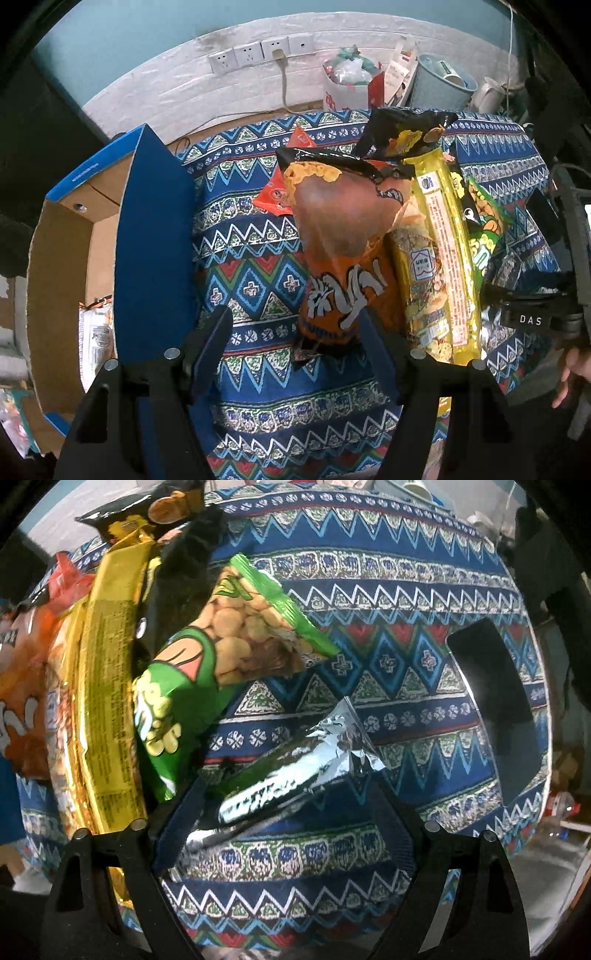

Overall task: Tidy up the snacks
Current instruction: 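Grasp the orange chip bag with the left gripper while the right grasps the silver foil bag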

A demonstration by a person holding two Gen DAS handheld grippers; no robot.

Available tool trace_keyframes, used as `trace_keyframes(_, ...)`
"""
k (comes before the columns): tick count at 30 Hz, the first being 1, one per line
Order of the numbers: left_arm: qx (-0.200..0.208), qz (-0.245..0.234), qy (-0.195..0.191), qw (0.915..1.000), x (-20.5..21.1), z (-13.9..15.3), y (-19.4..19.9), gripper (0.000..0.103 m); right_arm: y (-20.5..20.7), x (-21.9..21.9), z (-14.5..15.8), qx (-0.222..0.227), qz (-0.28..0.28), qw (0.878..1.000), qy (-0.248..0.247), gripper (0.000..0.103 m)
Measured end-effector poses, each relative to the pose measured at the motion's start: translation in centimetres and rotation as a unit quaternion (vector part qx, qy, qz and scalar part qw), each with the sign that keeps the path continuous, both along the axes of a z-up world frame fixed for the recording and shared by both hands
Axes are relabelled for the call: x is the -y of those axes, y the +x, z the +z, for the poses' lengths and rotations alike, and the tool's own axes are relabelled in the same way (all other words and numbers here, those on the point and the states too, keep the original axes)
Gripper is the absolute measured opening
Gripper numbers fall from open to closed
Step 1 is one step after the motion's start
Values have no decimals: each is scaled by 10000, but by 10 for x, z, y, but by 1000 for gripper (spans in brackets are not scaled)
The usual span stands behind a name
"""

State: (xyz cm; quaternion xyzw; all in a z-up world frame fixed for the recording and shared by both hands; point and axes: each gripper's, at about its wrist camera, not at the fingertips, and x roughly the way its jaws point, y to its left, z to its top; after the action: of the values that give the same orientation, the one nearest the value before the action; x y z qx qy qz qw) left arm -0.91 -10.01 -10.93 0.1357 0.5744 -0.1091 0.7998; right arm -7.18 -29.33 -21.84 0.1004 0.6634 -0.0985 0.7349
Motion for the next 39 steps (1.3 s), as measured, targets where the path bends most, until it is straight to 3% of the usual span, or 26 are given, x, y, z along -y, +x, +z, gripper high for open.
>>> trace_keyframes(4, -114, 88, -100, 9998, 4, -5, 9, 74, -1, 9, -12, -56, 189, 9996, 222, 62)
trace_keyframes(6, -192, 160, -165, 9996, 6, -8, 14, 76, -3, 6, -12, 22, 482, 9988, -42, 46)
trace_keyframes(9, -302, 213, -265, 9990, 9, -14, 20, 76, -2, 1, -10, 87, 827, 9959, -359, 30)
trace_keyframes(14, -451, 293, -223, 9983, 15, -26, 31, 76, 1, 4, -10, 197, 1063, 9908, -812, 27)
trace_keyframes(26, -635, 202, -264, 9974, 31, -54, 47, 80, 34, 32, -9, 455, 783, 9948, -472, 28)
trace_keyframes(27, -654, 168, -318, 9972, 31, -56, 47, 77, 36, 33, -9, 461, 789, 9948, -442, 28)
trace_keyframes(29, -670, 94, -437, 9967, 32, -59, 48, 59, 38, 35, -9, 469, 798, 9948, -425, 27)
trace_keyframes(31, -670, 55, -434, 9968, 32, -59, 46, 52, 37, 39, -8, 492, 790, 9947, -429, 27)
trace_keyframes(39, -471, -158, -99, 9987, 34, -48, 31, 41, 26, 48, 14, 698, 731, 9930, -604, 26)
